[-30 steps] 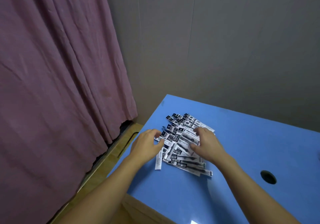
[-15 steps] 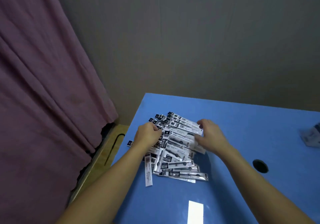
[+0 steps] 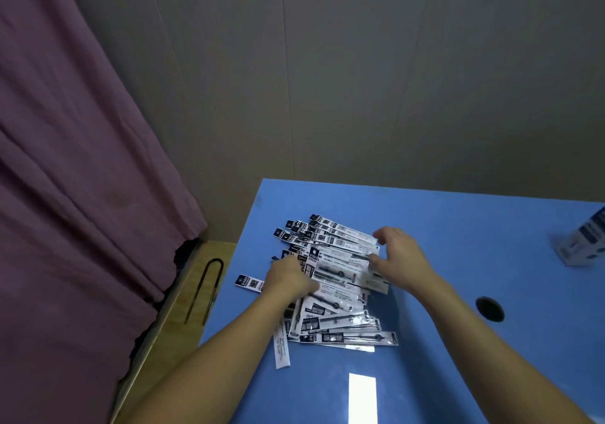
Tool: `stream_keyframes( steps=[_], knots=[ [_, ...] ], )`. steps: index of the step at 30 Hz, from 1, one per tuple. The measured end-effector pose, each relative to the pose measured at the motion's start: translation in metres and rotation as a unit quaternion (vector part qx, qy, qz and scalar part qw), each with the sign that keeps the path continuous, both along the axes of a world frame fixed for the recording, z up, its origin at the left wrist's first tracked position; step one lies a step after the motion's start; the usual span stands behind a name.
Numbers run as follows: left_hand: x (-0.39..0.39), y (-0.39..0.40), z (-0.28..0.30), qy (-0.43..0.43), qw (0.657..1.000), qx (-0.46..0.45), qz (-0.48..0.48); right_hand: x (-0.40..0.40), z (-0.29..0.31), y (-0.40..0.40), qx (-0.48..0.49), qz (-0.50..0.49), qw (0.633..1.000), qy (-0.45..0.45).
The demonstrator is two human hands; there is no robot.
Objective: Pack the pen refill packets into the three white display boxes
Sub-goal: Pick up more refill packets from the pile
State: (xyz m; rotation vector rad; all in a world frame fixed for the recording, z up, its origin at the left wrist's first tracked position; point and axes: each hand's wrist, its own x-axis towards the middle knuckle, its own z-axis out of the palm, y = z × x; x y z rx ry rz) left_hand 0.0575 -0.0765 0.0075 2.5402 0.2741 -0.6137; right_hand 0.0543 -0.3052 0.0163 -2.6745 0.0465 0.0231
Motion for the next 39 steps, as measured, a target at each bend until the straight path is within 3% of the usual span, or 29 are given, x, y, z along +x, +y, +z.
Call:
stream_keyframes(
  steps=[3,7,12,21,29,33,39],
  knots=[
    [0.005,0.016,0.001,0.008,0.993,-0.094,0.07,0.002,0.001,0.005,0.001,0.005,1.0,-0.003],
    [0.003,0.048,-0.003,0.003,0.951,-0.227,0.212,0.004,0.003,0.011,-0.003,0.021,1.0,-0.013],
    [-0.017,0.068,-0.018,-0.006,0.912,-0.252,0.323,0.006,0.005,0.021,0.002,0.035,0.999,-0.015],
    [-0.032,0.058,-0.016,-0.006,0.91,-0.204,0.361,0.011,0.009,0.037,-0.006,0.065,0.998,-0.023],
    [-0.018,0.05,-0.018,-0.033,0.939,-0.1,0.328,0.01,0.011,0.036,-0.014,0.07,0.997,-0.014],
    [-0.016,0.053,-0.012,-0.018,0.934,-0.114,0.339,0.009,0.014,0.032,-0.011,0.068,0.997,-0.017],
    [-0.015,0.067,-0.021,-0.039,0.908,-0.204,0.365,0.012,0.018,0.033,-0.007,0.07,0.997,-0.013]
  ],
)
